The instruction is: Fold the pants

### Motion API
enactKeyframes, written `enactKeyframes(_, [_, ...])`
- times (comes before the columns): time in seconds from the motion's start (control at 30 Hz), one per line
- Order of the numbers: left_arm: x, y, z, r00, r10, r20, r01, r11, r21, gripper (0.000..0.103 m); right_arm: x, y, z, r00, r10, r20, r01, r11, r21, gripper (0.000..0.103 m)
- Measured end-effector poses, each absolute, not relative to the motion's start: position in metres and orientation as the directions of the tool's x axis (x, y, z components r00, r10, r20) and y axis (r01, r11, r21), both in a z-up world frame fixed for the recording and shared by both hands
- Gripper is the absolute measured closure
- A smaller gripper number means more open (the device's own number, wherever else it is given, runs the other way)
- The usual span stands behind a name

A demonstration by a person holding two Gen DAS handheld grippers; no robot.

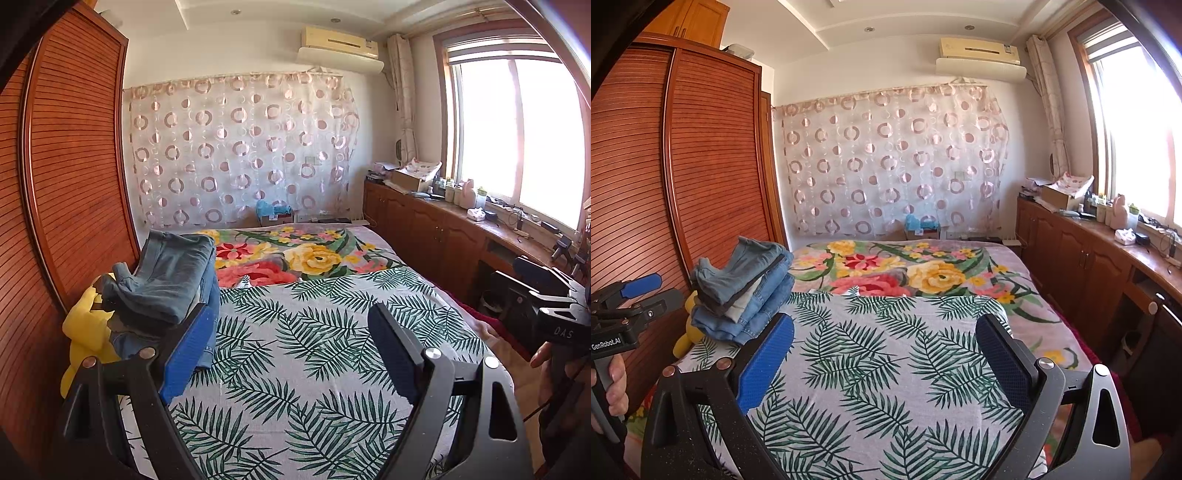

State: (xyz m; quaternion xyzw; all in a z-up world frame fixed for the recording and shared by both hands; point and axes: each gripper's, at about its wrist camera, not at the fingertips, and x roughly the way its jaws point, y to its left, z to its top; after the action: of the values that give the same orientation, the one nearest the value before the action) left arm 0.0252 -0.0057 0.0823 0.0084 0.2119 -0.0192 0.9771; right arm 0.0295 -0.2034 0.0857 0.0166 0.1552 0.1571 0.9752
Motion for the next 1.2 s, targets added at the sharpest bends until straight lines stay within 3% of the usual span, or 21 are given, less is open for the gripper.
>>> enactKeyframes(1.2, [0.0250,-0.0053,0.0790,0.909,-0.037,-0.414,0.043,0.999,0.004,0.017,0.0277,-0.2022,0.0862,0.905,0.311,-0.289,-0.302,0.950,0.076,0.003])
